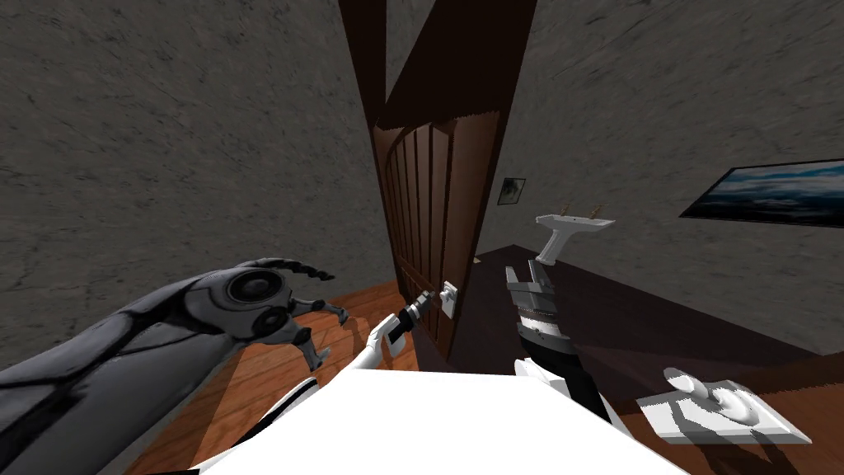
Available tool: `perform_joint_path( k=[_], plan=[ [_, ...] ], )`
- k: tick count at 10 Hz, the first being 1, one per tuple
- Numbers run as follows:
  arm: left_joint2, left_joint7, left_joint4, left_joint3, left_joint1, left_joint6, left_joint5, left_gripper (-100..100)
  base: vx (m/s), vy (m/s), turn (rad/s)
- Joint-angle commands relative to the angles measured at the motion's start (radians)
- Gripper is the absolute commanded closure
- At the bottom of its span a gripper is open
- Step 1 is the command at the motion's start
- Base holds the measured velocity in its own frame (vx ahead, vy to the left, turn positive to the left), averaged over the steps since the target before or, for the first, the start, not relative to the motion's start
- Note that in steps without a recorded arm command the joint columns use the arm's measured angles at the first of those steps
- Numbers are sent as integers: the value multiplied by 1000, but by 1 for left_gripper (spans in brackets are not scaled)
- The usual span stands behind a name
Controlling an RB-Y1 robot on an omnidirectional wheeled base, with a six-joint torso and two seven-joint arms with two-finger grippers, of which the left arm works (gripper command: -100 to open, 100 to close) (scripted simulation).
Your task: Push the door open
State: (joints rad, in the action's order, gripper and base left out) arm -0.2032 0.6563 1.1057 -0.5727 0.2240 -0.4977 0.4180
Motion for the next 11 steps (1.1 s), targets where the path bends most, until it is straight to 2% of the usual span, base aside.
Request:
perform_joint_path(
  k=[1, 4, 5, 6, 8, 11],
  plan=[
    [-14, 25, 17, -15, 1, 1, 8, -100, -220, 119, 37],
    [-43, 73, 55, -47, 2, 5, 25, -100, -201, 157, 39],
    [-35, 61, 42, -40, 3, 2, 22, -100, -80, 57, -3],
    [-19, 48, 36, -36, 3, 5, 21, -100, 43, -65, -46],
    [-7, 37, 30, -33, 3, 7, 21, -100, 128, -133, -20],
    [31, 2, 12, -24, 4, 14, 18, -100, 150, -173, -32]
  ],
)
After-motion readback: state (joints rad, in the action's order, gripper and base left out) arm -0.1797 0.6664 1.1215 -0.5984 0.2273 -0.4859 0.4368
